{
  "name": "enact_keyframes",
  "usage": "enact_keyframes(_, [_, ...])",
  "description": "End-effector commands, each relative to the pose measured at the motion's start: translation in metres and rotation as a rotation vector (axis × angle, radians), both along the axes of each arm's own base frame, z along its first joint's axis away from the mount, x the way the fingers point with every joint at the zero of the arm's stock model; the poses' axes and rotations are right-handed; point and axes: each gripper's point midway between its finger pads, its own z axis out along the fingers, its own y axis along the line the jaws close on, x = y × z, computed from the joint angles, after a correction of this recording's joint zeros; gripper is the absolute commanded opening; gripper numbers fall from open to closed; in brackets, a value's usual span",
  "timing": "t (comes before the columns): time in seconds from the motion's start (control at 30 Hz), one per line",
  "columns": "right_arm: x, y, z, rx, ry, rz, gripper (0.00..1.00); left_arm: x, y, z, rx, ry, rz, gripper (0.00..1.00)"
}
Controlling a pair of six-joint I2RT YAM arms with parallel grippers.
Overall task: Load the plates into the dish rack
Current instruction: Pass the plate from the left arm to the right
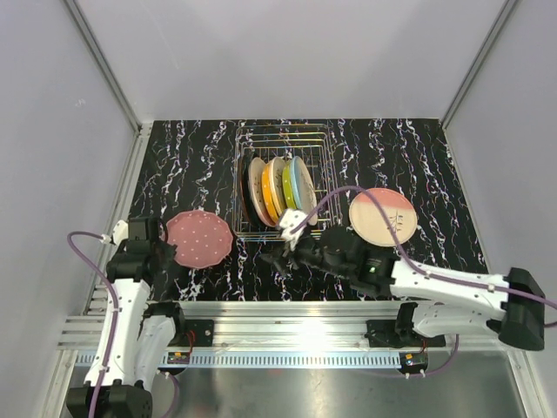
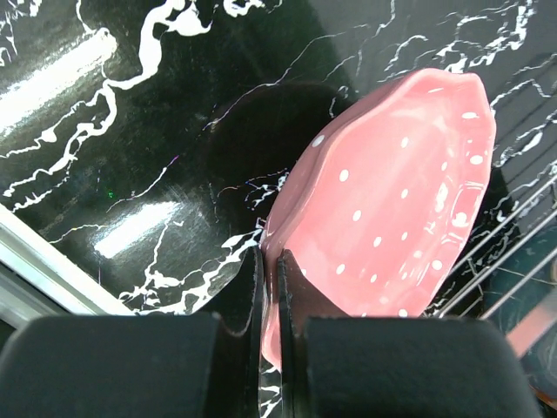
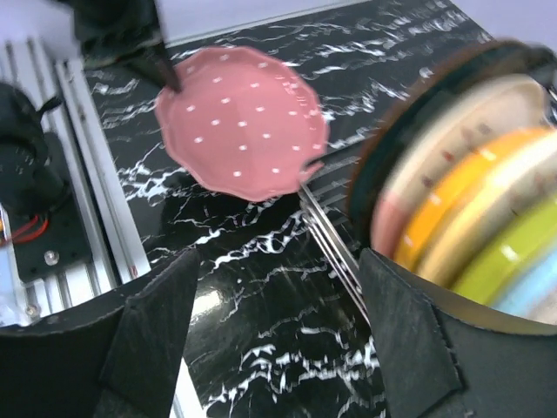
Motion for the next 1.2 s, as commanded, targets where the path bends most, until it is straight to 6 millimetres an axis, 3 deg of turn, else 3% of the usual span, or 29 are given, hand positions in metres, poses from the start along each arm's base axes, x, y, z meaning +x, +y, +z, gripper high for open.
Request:
enact_keyframes(0.0, [-0.011,0.035,0.011,-0.044,-0.208,0.074,0.82,0.032,-0.002,0.055,-0.011,-0.215,-0.001,0.00])
enact_keyframes(0.03, [-0.011,0.043,0.016,-0.060,-0.279,0.078,0.84,0.032,-0.004,0.056,-0.019,-0.218,-0.010,0.00])
enact_keyframes(0.07, [-0.017,0.057,0.000,-0.110,-0.298,0.105,0.85,0.032,-0.005,0.057,-0.025,-0.219,-0.011,0.00])
enact_keyframes(0.1, [-0.015,0.062,-0.003,-0.135,-0.323,0.089,0.86,0.032,-0.006,0.060,-0.029,-0.225,-0.013,0.00])
enact_keyframes(0.13, [-0.014,0.070,0.002,-0.147,-0.374,0.094,0.87,0.032,-0.007,0.064,-0.031,-0.234,-0.017,0.00])
enact_keyframes(0.17, [-0.015,0.080,-0.012,-0.190,-0.388,0.106,0.87,0.031,-0.008,0.065,-0.038,-0.235,-0.023,0.00])
enact_keyframes(0.2, [-0.018,0.088,-0.006,-0.195,-0.429,0.109,0.88,0.031,-0.009,0.073,-0.040,-0.254,-0.027,0.00])
enact_keyframes(0.27, [-0.019,0.102,-0.022,-0.245,-0.449,0.132,0.89,0.029,-0.011,0.078,-0.046,-0.257,-0.036,0.00])
enact_keyframes(0.33, [-0.021,0.115,-0.016,-0.247,-0.478,0.150,0.90,0.026,-0.012,0.087,-0.046,-0.287,-0.037,0.00])
enact_keyframes(0.47, [-0.021,0.138,-0.035,-0.310,-0.512,0.191,0.91,0.018,-0.015,0.101,-0.059,-0.333,-0.047,0.00])
enact_keyframes(0.6, [-0.011,0.150,-0.041,-0.351,-0.553,0.159,0.91,0.011,-0.022,0.116,-0.075,-0.348,-0.084,0.00])
enact_keyframes(0.93, [0.006,0.174,-0.062,-0.457,-0.671,0.133,0.92,-0.006,-0.037,0.129,-0.134,-0.390,-0.134,0.00])
enact_keyframes(1.03, [0.022,0.173,-0.049,-0.461,-0.772,-0.003,0.86,-0.008,-0.037,0.131,-0.128,-0.389,-0.140,0.00])
enact_keyframes(1.17, [0.022,0.179,-0.054,-0.481,-0.860,-0.018,0.79,-0.009,-0.040,0.141,-0.134,-0.408,-0.152,0.00])
